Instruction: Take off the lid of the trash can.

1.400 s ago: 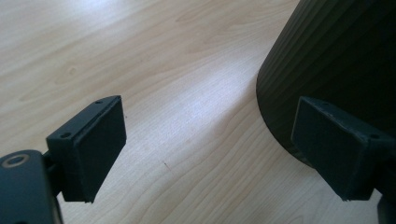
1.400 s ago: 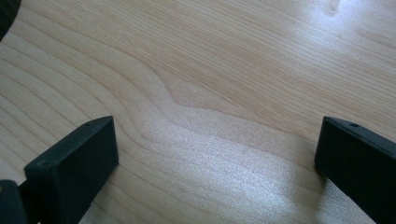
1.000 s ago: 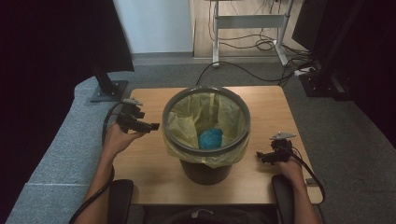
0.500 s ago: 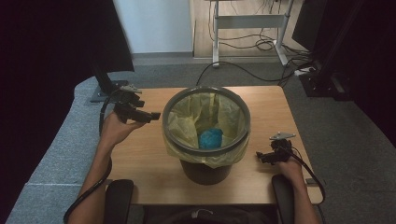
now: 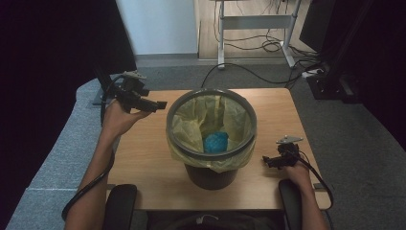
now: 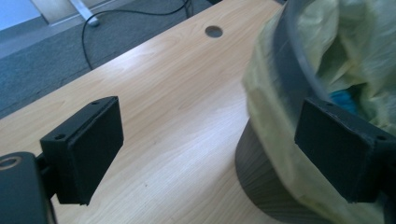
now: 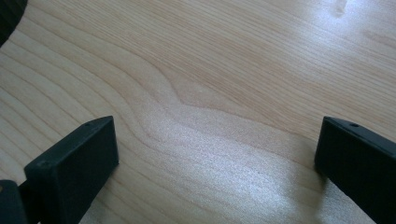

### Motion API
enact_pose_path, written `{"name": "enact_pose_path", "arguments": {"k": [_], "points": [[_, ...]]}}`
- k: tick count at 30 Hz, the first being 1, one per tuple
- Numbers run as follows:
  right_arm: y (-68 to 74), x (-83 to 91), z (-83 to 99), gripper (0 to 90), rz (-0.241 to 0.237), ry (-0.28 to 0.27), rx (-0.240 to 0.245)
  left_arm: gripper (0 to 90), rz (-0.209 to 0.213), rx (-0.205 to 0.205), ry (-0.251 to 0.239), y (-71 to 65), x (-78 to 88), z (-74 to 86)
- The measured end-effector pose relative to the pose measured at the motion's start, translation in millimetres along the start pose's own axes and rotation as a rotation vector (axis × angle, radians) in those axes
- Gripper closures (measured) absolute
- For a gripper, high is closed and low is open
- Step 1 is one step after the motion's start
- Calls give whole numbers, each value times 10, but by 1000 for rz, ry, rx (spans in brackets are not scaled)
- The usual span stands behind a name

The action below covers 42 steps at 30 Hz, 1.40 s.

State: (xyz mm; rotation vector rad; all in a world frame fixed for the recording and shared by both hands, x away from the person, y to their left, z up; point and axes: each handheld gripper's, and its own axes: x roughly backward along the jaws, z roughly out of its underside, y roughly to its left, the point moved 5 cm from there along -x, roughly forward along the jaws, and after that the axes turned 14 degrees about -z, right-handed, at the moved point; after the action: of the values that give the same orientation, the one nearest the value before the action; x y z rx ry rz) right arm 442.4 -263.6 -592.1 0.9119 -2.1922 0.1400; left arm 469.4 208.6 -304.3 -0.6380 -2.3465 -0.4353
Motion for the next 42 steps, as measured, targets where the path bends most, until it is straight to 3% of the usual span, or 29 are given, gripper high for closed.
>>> {"name": "enact_pose_path", "arguments": {"k": [11, 23, 27, 38, 40, 42], "points": [[0, -1, 0, 0, 0, -1, 0, 145, 47, -16, -9, -206, -29, -265], [3, -1, 0, 0, -1, 0, 0, 308, -11, -117, 73, -400, -265, -353], [5, -2, 0, 0, -3, 0, 3, 362, 15, -99, 91, -413, -317, -351], [6, -2, 0, 0, -3, 0, 3, 634, 67, -99, 115, -529, -361, -353], [8, -3, 0, 0, -4, 0, 3, 690, 93, -86, 114, -533, -357, -363], [8, -3, 0, 0, -4, 0, 3, 732, 90, -77, 118, -541, -355, -374]]}}
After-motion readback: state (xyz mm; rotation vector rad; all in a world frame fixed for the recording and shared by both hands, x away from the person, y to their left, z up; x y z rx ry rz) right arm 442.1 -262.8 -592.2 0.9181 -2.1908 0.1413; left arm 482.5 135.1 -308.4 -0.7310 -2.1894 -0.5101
